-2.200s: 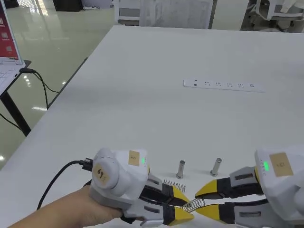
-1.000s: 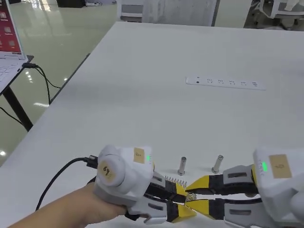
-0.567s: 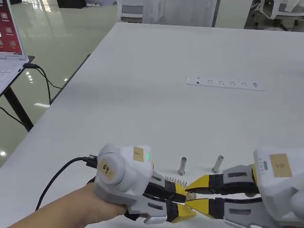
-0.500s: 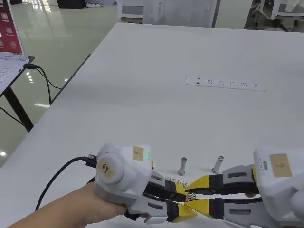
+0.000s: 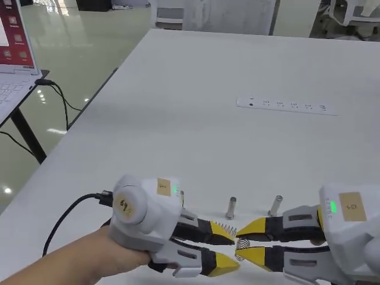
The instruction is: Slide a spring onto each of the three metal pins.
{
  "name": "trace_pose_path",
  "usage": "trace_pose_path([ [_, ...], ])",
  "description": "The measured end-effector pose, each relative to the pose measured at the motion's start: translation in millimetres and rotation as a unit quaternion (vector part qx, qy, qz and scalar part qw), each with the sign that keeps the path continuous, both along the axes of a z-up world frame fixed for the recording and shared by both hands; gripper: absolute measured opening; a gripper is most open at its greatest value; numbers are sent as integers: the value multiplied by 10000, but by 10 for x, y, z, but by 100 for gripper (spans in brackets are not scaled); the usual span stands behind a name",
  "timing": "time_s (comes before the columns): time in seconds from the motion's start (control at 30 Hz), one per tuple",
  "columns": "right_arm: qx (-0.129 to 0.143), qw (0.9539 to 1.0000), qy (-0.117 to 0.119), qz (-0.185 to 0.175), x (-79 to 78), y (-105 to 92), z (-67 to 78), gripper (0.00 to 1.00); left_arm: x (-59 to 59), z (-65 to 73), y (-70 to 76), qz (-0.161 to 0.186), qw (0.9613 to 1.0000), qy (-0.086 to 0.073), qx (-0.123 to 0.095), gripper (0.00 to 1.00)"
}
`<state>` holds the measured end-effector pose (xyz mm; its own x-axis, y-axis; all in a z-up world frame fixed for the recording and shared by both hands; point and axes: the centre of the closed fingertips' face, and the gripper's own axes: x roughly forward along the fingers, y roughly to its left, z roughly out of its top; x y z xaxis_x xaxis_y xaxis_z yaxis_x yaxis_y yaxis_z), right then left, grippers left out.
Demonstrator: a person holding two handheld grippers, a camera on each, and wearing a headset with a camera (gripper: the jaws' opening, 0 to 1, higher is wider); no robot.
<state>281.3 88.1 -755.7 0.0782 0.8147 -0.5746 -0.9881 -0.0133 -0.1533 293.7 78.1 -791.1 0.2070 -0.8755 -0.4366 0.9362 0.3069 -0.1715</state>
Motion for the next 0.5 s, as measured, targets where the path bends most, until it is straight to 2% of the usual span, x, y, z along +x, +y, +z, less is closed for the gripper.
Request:
trace_pose_path([
  [0.27,27,9999,-31,-118,58,-17,3,7,36,-12,176,319,9995,72,7,24],
  [0.43,38,9998,-73,-176,97,-26,13,7,28,-11,301,530,9982,273,-83,33],
  [0.5,35,9997,-112,-206,117,-31,16,7,29,2,350,591,9979,261,-103,36],
])
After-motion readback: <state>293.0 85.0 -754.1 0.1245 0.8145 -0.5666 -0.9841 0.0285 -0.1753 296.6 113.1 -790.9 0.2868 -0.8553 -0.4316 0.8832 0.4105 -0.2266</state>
